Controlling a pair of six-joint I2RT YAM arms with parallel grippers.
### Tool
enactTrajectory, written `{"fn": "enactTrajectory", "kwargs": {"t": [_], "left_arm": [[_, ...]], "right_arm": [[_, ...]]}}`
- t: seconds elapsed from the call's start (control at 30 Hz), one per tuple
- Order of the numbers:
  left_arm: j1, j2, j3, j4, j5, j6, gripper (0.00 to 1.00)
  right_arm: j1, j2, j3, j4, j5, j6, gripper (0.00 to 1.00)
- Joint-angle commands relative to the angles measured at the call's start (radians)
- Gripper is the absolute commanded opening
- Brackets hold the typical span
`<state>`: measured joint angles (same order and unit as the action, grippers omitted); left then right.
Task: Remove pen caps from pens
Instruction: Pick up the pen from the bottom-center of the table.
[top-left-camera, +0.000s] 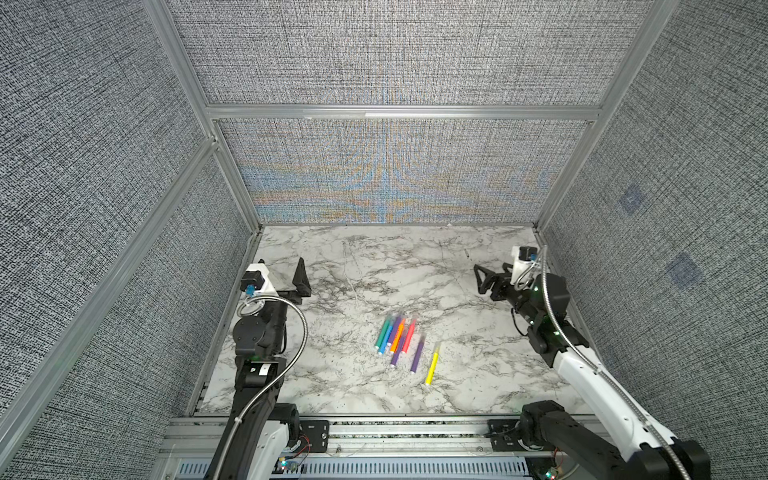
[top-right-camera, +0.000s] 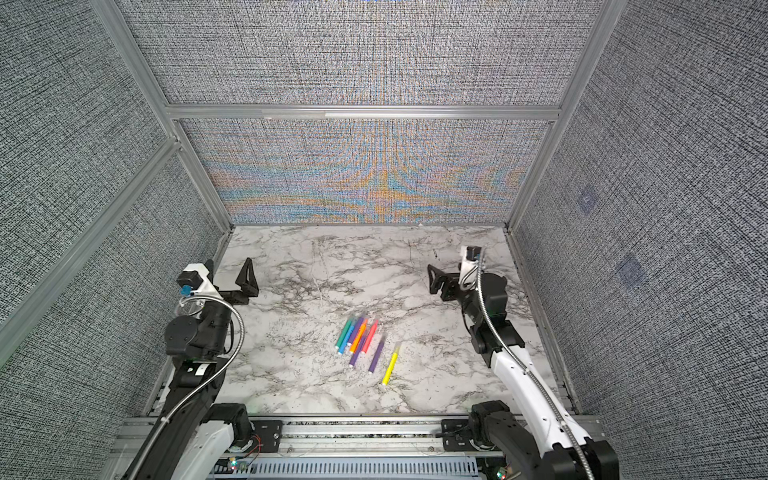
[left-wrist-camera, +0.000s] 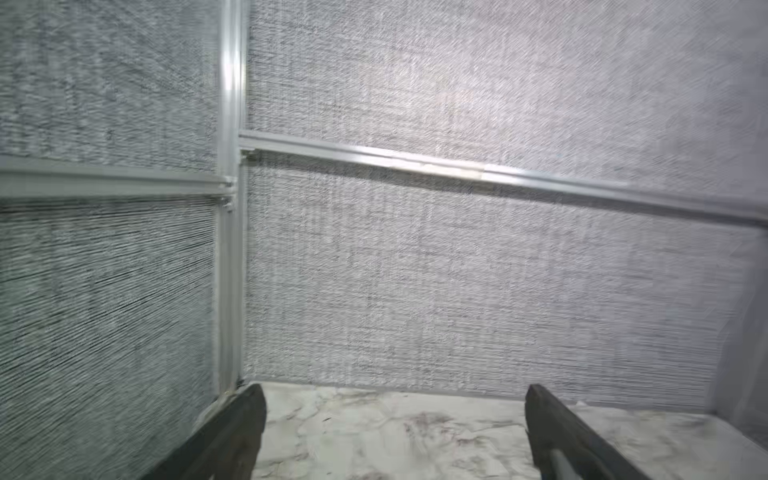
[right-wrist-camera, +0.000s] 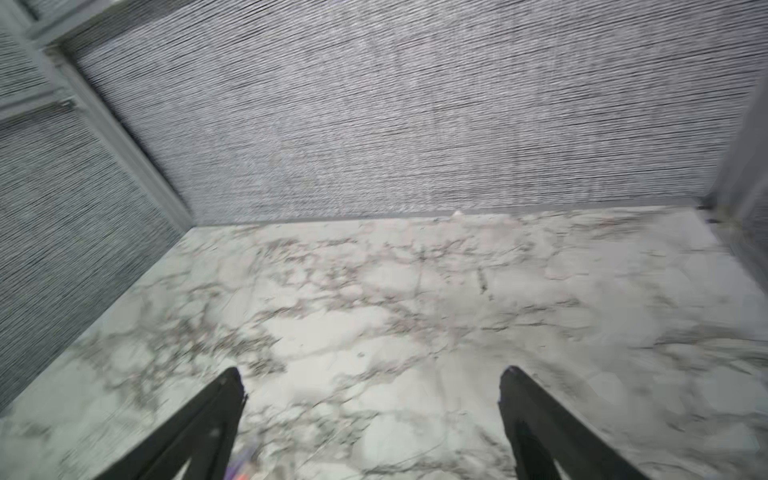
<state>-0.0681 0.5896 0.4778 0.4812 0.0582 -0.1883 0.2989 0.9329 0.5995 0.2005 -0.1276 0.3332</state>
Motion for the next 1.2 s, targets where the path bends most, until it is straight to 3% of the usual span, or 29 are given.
{"fn": "enactTrajectory", "kwargs": {"t": [0.0, 0.07, 0.13, 0.37, 0.6, 0.83, 1.0, 1.17], "left_arm": [[-0.034, -0.055, 0.077, -0.332, 0.174, -0.159, 0.96], [-0.063, -0.098, 0.115, -0.452, 0.215, -0.163, 0.94], [-0.132, -0.158, 0.136, -0.570, 0.176, -0.160, 0.89], [-0.480, -0.181, 0.132, -0.724, 0.054, -0.148, 0.75], [-0.822, 0.077, 0.177, -0.827, -0.241, -0.138, 0.73], [-1.062, 0.211, 0.189, -0.795, -0.328, -0.210, 0.68], [-1.198, 0.470, 0.295, -0.809, -0.408, -0.246, 0.68], [-1.253, 0.669, 0.363, -0.792, -0.432, -0.304, 0.67]], "right_arm": [[0.142, -0.012, -0.048, -0.063, 0.147, 0.025, 0.91], [0.200, 0.006, -0.079, -0.060, 0.188, 0.045, 0.90], [0.248, 0.020, -0.095, -0.077, 0.233, 0.050, 0.90], [0.348, -0.132, -0.160, -0.164, 0.367, 0.097, 0.90], [0.364, -0.396, -0.179, -0.363, 0.434, 0.127, 0.89], [0.364, -0.564, -0.172, -0.507, 0.529, 0.161, 0.90], [0.364, -0.580, -0.179, -0.518, 0.523, 0.172, 0.90], [0.364, -0.594, -0.198, -0.529, 0.497, 0.176, 0.90]]}}
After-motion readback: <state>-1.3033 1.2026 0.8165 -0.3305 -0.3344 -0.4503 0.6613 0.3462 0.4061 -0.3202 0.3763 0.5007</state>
